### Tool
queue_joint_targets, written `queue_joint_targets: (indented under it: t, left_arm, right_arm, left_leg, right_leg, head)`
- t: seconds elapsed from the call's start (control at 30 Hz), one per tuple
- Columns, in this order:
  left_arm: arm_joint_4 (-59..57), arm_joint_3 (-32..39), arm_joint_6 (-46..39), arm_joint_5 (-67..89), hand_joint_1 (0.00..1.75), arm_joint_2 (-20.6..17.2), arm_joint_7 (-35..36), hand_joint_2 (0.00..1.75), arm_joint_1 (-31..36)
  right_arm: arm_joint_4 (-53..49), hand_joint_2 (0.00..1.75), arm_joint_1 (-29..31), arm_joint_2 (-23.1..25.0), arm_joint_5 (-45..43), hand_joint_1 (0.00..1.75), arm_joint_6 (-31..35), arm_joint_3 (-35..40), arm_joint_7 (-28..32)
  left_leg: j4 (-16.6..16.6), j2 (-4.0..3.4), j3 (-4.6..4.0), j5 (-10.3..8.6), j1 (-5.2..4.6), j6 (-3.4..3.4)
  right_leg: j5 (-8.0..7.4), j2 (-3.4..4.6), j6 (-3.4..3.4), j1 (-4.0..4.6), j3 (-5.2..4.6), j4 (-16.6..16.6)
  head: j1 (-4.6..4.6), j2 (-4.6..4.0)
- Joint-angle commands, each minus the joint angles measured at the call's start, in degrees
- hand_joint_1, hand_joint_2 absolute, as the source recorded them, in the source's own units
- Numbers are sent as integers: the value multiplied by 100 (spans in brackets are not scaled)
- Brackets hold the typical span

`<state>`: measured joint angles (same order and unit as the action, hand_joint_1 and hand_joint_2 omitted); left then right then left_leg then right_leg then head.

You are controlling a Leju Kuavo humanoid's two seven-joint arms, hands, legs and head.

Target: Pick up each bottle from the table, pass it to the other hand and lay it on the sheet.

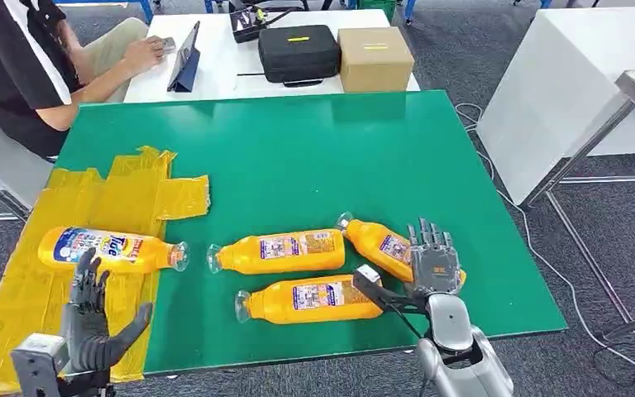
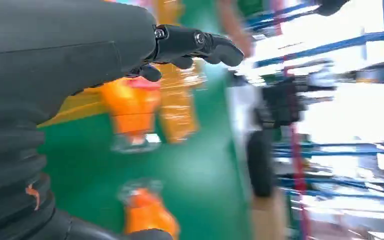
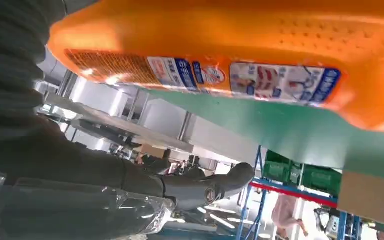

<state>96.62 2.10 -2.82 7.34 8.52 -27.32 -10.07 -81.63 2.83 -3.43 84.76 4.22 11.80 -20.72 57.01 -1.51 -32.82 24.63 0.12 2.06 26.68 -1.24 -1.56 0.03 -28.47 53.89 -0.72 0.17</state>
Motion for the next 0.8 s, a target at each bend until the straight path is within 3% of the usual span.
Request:
queue_joint_targets:
  t: [0.03,0.47,0.57,0.8]
  left_arm:
    - [1593,-812,-510,272,0,-506,-99,175,-275]
    - [1492,-943,-766,375,0,-570,-168,175,-266]
    - [1390,-1038,-790,392,0,-624,-216,175,-163]
    - [1222,-1025,-805,387,0,-601,-118,175,-28]
  right_arm:
    - [891,175,385,51,-76,0,-82,-51,116]
    - [1315,175,626,134,-452,0,-375,-131,324]
    - [1927,175,859,36,-794,0,-673,-164,475]
    - [3399,175,1496,55,-1181,0,-483,-435,449]
  left_leg:
    - [2,4,4,5,2,-10]
    - [-8,6,17,3,-1,-11]
    - [-6,6,13,1,0,-7]
    - [-12,-10,42,-4,2,-8]
  right_leg:
    - [3,15,2,0,2,2]
    - [3,13,2,-3,15,-6]
    - [1,7,1,-1,13,-6]
    - [-6,14,1,0,27,-15]
  head:
    - [0,2]
    - [0,0]
    - [0,0]
    - [0,0]
